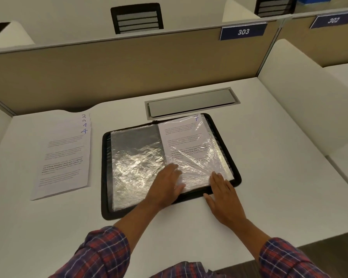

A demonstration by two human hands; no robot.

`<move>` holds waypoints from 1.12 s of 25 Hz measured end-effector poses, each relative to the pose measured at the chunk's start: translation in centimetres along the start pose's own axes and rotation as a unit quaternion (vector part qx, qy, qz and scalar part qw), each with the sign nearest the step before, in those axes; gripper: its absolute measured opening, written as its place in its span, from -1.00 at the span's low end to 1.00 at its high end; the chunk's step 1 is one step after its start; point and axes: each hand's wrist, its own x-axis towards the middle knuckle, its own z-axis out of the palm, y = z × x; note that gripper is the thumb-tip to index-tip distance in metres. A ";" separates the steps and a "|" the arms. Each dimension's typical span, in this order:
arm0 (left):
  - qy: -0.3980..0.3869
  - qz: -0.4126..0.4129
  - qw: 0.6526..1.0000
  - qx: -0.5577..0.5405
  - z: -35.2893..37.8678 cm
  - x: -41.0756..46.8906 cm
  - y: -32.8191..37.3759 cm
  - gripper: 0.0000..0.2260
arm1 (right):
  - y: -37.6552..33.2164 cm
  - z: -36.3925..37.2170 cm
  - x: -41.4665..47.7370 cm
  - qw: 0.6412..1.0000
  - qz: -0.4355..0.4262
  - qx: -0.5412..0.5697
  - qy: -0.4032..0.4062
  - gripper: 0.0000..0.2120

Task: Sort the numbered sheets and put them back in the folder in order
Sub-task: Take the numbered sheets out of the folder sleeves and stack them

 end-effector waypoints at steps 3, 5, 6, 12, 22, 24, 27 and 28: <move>-0.012 0.060 0.998 0.019 1.6 0.0 1.9 -0.66 | 0.9 -0.1 -0.6 1.000 -0.007 0.028 0.009 -0.34; -0.004 0.062 0.998 0.034 2.3 -0.2 2.6 -0.71 | 1.5 0.1 -1.0 0.999 -0.010 0.051 0.017 -0.35; 0.000 0.058 0.998 0.038 2.5 -0.2 2.8 -0.74 | 1.8 0.1 -1.1 0.998 -0.013 0.059 0.022 -0.36; -0.004 0.059 0.996 0.061 3.1 0.2 3.4 -0.90 | 2.0 -1.1 -1.3 0.991 -0.072 0.052 0.099 -0.50; -0.043 -0.084 0.995 -0.037 1.7 1.5 4.4 -0.82 | 0.4 -2.7 -0.1 0.961 -0.233 0.069 0.133 -0.63; -0.040 -0.072 0.996 -0.042 1.6 1.3 4.2 -0.78 | -0.1 -2.7 0.4 0.957 -0.253 0.074 0.124 -0.63; -0.029 -0.071 0.996 -0.044 1.4 1.3 4.3 -0.79 | -0.6 -1.8 1.2 0.964 -0.239 0.057 0.098 -0.55; -0.020 -0.069 0.996 -0.044 1.3 1.4 4.3 -0.80 | -0.7 -1.8 1.5 0.968 -0.227 0.050 0.091 -0.52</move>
